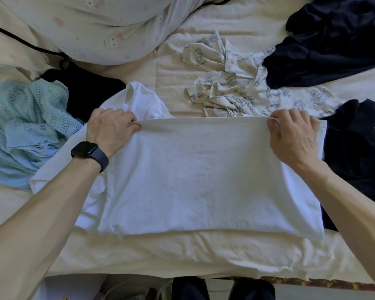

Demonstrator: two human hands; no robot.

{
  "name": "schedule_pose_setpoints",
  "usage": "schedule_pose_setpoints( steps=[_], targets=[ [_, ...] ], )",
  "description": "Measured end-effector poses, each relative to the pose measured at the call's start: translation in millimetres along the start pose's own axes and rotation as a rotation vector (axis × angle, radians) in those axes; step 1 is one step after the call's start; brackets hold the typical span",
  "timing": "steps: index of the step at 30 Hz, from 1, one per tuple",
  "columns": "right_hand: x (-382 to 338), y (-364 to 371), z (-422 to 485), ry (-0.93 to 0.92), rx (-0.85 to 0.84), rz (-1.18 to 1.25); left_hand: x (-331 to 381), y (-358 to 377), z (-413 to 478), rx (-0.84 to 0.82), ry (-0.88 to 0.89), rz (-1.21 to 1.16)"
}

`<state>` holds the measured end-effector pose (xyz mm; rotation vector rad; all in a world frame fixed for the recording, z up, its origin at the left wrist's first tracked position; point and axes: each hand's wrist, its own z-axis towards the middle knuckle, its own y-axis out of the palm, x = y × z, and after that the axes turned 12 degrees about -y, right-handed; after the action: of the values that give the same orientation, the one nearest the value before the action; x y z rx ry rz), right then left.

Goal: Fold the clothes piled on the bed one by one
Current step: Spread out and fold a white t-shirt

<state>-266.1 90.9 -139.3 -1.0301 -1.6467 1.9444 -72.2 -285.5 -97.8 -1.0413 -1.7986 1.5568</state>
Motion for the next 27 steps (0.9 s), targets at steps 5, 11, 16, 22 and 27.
schedule_pose_setpoints(
  steps=[5,11,16,22,27],
  targets=[
    [0.9,8.5,7.1,0.052,0.019,-0.032,2.2,0.4,9.6,0.053,-0.016,-0.013],
    [-23.3,12.8,-5.5,0.126,0.02,-0.053,36.5,16.8,-19.8,0.029,-0.146,-0.078],
    [-93.4,37.7,-89.4,-0.138,-0.108,-0.008,108.6,56.1,-135.0,-0.116,0.04,-0.193],
    [-48.5,31.7,-166.5,0.188,-0.399,-0.079,38.6,78.6,-199.1,-0.209,-0.206,-0.058],
    [-85.5,-6.6,-223.7,0.426,-0.303,0.051,-0.4,44.3,-246.8,-0.053,-0.864,-0.41]
  ],
)
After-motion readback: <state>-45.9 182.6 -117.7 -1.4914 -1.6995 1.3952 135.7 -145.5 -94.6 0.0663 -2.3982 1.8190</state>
